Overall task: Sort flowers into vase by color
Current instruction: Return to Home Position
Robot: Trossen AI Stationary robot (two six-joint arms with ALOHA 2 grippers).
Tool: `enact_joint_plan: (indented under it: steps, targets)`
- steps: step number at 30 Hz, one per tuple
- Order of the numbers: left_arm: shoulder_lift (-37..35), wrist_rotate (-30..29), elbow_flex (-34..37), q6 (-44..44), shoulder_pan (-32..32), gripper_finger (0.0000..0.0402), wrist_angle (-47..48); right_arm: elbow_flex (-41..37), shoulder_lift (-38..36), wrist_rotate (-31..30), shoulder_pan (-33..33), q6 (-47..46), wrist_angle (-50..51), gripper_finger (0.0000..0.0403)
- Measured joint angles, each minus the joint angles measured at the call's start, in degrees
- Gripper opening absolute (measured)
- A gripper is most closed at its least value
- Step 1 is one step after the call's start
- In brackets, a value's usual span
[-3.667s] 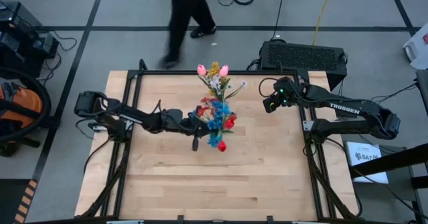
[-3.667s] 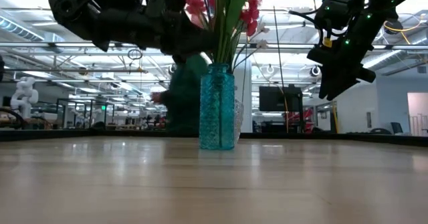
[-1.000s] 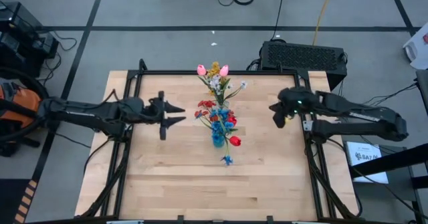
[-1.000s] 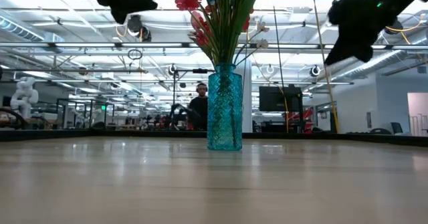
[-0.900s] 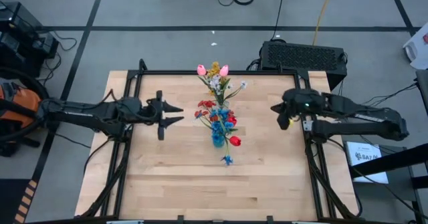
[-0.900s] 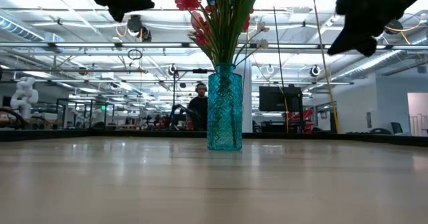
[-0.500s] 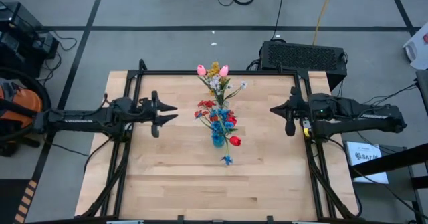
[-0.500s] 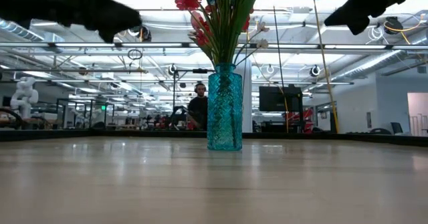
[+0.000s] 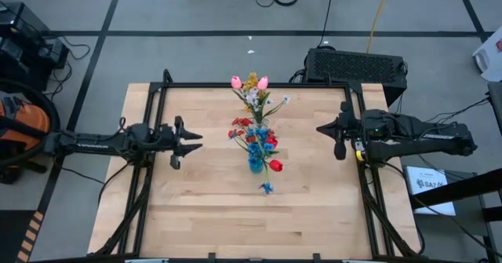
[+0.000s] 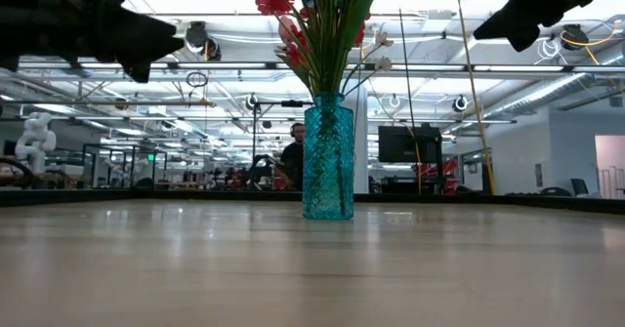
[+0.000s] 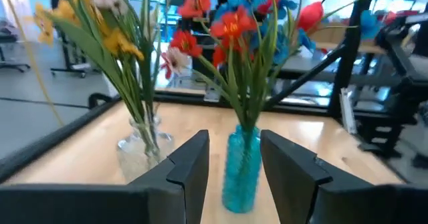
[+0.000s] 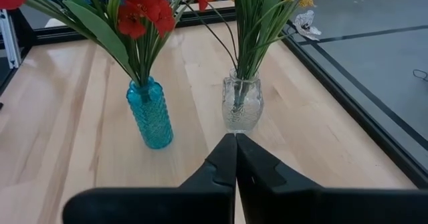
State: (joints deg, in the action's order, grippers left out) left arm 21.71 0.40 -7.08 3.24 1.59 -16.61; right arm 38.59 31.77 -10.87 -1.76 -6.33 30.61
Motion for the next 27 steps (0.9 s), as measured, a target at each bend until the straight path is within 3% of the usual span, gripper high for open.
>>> enact_joint_plan:
  steps: [6,14,19,27]
  targets:
    - [-6.89,4.07,6.71,3.9,-0.27,0.0142,-7.41,0.0,0.0,-0.02,0.0,-0.7,0.52,0.0]
    - [-15.92,9.1,6.68,3.95,-0.29,0.0142,2.58,0.0,0.0,0.37,0.0,-2.34,1.77,0.0]
    - [-21.29,9.22,6.68,2.44,-0.29,0.0142,9.22,0.0,0.0,0.43,0.0,-3.5,1.77,0.0]
    - [-21.31,7.9,6.7,2.38,-0.24,0.0142,14.67,-0.02,0.03,0.46,0.0,-2.58,2.12,0.0]
